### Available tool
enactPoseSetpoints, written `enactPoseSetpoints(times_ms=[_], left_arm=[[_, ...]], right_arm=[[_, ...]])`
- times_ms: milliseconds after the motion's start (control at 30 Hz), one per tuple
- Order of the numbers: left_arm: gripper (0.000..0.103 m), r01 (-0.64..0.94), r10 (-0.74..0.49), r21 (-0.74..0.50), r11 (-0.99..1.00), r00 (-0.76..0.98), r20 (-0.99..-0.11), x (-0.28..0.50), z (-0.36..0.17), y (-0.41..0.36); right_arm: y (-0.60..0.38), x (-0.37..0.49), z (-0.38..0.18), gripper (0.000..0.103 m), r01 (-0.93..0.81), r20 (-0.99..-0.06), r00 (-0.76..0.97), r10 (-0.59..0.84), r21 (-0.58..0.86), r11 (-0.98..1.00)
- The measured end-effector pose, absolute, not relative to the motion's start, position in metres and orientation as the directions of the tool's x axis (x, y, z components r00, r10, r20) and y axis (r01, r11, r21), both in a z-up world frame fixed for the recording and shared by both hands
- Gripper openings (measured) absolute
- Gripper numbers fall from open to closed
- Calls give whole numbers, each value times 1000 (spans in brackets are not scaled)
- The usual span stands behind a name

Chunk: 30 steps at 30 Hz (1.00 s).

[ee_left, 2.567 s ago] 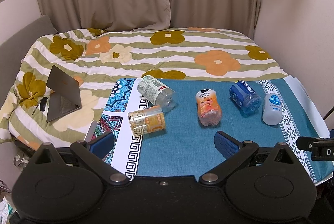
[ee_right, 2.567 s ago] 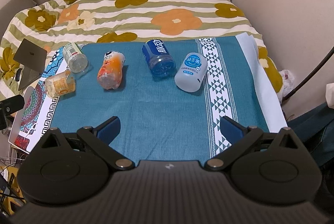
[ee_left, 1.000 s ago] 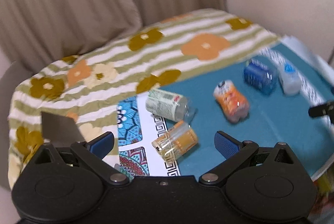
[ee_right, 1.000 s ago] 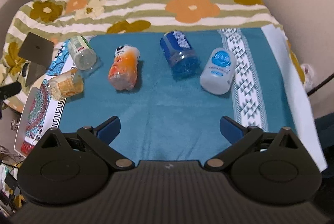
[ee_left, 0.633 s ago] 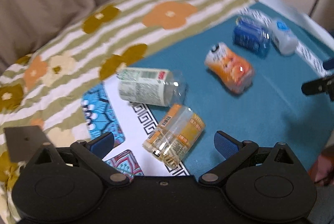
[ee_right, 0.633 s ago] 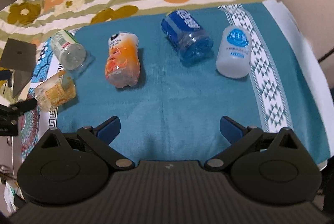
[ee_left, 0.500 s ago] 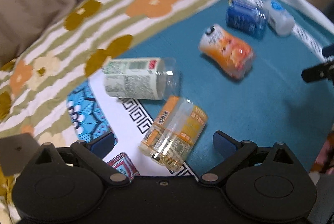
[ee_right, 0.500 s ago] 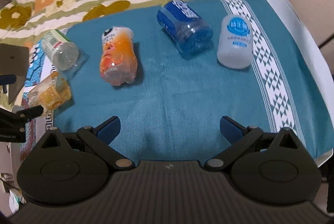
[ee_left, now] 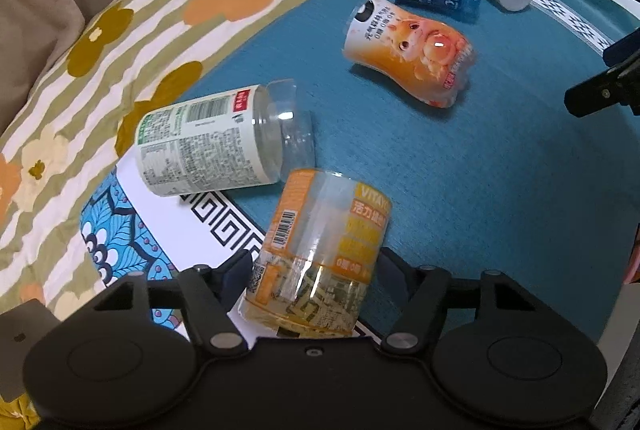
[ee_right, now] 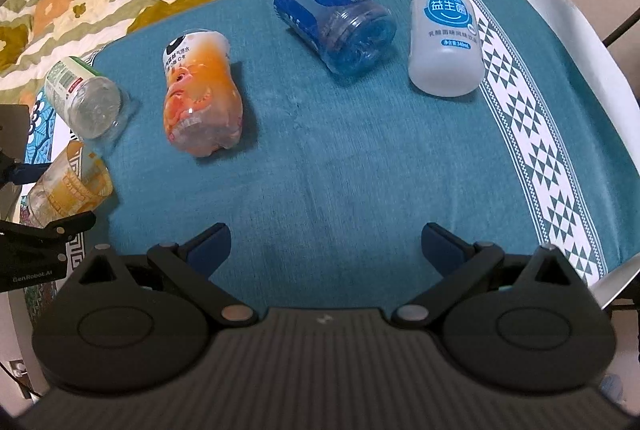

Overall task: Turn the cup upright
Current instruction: 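Close the left gripper around the cup's body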

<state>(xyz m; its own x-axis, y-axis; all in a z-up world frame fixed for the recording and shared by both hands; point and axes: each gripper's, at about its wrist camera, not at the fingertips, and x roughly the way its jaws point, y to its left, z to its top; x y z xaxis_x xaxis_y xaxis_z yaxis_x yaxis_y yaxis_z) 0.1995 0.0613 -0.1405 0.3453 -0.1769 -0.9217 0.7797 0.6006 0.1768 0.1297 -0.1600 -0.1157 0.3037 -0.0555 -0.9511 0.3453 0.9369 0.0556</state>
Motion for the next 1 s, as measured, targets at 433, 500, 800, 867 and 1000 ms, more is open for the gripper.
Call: enactPoseSetpoints(times_ms=[433,500,800,867,1000], left_arm=[[71,678,-139,183,712,391,-910,181,-122,65],[71,641,-126,189,744,412,-902,172,-117,64],[71,473,-82,164,866,457,-886,125,-91,51],[71,438,-69,160,885,463,-884,113,-86,44],[71,361,-62,127,924,467,-882,88,-79,29]], right_arm=[[-166,127,-106,103,293,-939,344,-14,94,951],[-170,125,-102,103,269,-935,355,0,103,958],[-197,111,-77,103,155,-909,411,62,137,978],[-205,106,-73,103,133,-904,421,77,145,980],[-223,97,-68,103,98,-896,434,96,153,983]])
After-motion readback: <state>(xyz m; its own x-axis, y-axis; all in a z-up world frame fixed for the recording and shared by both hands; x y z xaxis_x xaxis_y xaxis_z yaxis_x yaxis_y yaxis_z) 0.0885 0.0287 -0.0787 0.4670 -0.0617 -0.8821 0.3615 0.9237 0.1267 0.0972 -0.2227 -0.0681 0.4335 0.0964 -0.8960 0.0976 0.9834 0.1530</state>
